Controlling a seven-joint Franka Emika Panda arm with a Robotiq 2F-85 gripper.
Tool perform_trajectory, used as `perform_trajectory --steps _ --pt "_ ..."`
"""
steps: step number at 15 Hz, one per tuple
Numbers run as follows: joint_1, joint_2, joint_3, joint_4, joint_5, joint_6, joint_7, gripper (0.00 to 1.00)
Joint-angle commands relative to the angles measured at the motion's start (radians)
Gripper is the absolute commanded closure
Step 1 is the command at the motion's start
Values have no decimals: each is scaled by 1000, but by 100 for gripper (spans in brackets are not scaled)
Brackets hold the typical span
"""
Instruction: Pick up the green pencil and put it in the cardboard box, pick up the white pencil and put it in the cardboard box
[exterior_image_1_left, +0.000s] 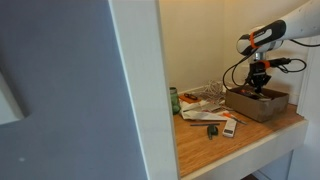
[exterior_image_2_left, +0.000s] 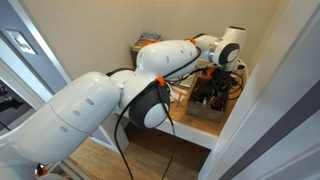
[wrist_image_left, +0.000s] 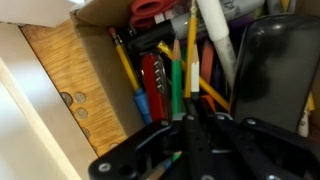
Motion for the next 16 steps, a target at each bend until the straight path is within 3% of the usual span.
perform_trajectory --steps 1,3,5,14,16 --pt "-19 80 12 132 10 -40 27 98" --pt "-15 70 8 101 14 -13 31 98" --pt "-16 69 10 104 16 -16 30 66" --pt "-11 -6 38 91 12 -73 -82 4" --pt "-6 -32 43 82 6 -102 -124 0"
